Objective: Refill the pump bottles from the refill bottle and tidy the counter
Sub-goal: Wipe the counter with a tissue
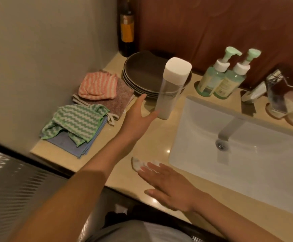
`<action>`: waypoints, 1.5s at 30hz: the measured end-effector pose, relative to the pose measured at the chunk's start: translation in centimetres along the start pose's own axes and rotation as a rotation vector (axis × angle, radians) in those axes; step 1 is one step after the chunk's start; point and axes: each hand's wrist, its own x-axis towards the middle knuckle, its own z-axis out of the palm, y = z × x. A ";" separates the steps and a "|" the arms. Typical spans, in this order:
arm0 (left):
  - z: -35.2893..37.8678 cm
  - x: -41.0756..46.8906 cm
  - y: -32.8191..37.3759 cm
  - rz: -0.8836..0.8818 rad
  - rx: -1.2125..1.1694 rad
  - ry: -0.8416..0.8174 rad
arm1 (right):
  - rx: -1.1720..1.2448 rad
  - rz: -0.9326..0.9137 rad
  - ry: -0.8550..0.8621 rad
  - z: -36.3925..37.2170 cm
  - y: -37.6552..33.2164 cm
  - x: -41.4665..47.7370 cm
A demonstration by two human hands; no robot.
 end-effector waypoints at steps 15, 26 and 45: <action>5.0 6.6 3.4 -0.009 -0.007 0.072 | 0.073 0.253 0.190 -1.9 4.0 9.5; 3.4 6.1 2.8 0.034 -0.048 0.111 | 0.076 0.003 0.035 -2.9 5.9 2.3; -5.6 2.9 2.9 -0.019 -0.002 0.331 | 0.038 0.246 0.169 -4.3 5.0 10.1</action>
